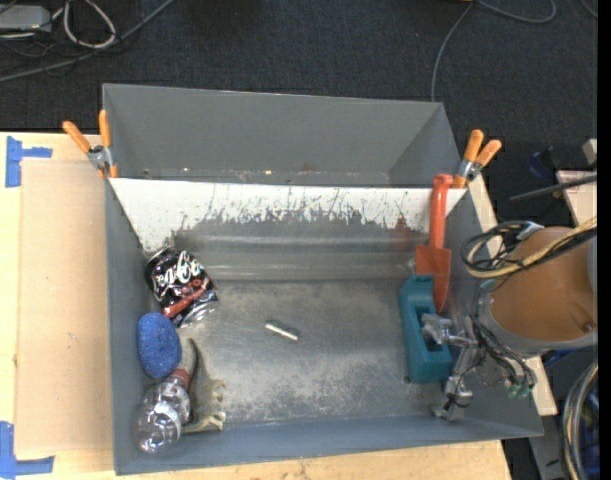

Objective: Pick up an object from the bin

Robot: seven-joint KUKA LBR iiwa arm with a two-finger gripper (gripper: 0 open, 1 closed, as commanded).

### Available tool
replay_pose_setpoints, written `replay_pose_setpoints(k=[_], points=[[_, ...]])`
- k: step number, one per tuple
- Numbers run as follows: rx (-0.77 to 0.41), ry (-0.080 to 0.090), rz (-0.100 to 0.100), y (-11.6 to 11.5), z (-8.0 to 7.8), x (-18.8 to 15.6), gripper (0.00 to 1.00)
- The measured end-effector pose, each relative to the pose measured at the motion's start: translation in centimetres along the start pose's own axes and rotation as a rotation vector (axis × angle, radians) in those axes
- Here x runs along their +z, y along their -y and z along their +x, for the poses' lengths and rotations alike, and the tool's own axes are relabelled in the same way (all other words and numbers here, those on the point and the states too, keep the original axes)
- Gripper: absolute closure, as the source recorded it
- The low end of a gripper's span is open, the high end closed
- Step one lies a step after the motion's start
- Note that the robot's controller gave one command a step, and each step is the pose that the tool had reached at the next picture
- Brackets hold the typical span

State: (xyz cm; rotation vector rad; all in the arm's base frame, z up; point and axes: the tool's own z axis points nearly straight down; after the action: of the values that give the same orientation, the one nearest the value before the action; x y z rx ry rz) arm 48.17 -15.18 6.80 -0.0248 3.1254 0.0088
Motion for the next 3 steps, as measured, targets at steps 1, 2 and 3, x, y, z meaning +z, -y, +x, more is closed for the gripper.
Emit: replay_pose_setpoints(k=[1, 2, 3], points=[[0.345, -0.007, -0.011, -1.1, 0.5, -0.2, 0.00], [-0.299, 0.012, 0.005, -1.1, -1.1, -0.4, 1.00], [-0.322, 0.010, 0.004, -1.1, -1.2, -0.4, 1.00]])
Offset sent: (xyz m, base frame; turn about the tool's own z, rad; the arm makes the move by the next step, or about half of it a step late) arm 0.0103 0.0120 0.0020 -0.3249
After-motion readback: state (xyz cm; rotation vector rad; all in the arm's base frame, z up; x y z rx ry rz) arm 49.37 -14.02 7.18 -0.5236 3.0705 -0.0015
